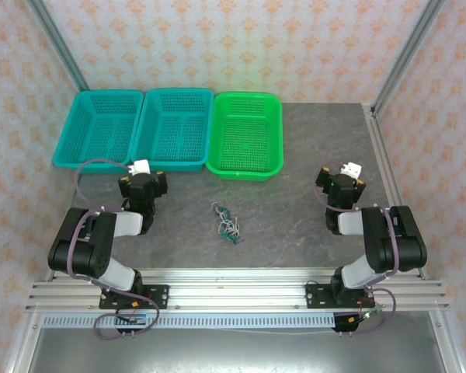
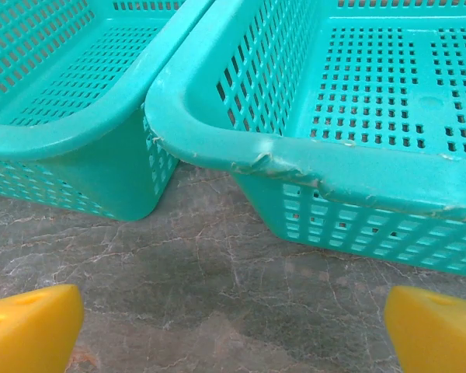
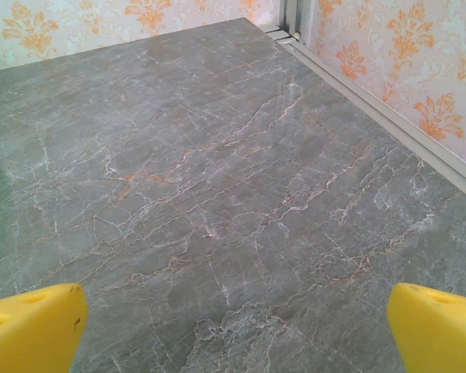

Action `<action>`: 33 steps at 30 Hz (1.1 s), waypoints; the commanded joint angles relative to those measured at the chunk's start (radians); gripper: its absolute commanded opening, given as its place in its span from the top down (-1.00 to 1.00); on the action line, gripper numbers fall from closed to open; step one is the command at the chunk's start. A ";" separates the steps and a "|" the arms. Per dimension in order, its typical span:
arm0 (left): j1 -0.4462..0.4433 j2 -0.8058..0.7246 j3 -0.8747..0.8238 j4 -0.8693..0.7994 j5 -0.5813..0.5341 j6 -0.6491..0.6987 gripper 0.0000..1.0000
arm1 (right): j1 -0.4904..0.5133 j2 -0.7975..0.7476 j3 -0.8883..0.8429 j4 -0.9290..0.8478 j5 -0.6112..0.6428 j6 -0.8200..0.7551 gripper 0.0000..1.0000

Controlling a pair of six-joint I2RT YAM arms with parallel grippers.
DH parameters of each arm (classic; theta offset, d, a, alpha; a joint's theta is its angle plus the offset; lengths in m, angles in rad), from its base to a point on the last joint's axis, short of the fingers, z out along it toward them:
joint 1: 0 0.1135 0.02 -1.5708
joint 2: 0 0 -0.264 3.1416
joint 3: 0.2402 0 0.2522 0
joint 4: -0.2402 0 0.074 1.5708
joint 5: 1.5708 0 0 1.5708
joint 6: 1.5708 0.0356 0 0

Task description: Untangle the cables

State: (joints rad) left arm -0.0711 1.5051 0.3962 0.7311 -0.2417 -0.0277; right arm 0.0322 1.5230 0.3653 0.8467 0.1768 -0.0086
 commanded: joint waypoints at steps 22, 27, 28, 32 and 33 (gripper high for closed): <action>0.007 -0.012 0.012 0.041 0.008 0.003 -1.00 | 0.004 -0.058 -0.064 0.108 0.032 0.021 -0.98; 0.005 -0.105 0.017 -0.052 -0.005 0.006 -1.00 | 0.005 -0.360 0.021 -0.310 0.039 0.088 -0.98; 0.004 -0.170 0.032 -0.152 -0.026 -0.005 -1.00 | 0.004 -0.439 0.064 -0.458 0.033 0.143 -0.98; 0.003 -0.442 0.085 -0.489 -0.049 -0.120 -1.00 | 0.004 -0.645 0.190 -0.853 -0.169 0.341 -1.00; 0.002 -0.516 0.101 -0.579 -0.030 -0.173 -1.00 | 0.005 -0.675 0.221 -0.938 -0.248 0.383 -1.00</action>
State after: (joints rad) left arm -0.0711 1.1305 0.4438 0.4107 -0.2523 -0.0929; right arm 0.0322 0.9222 0.5213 0.2813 0.0998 0.2054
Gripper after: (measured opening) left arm 0.998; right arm 0.999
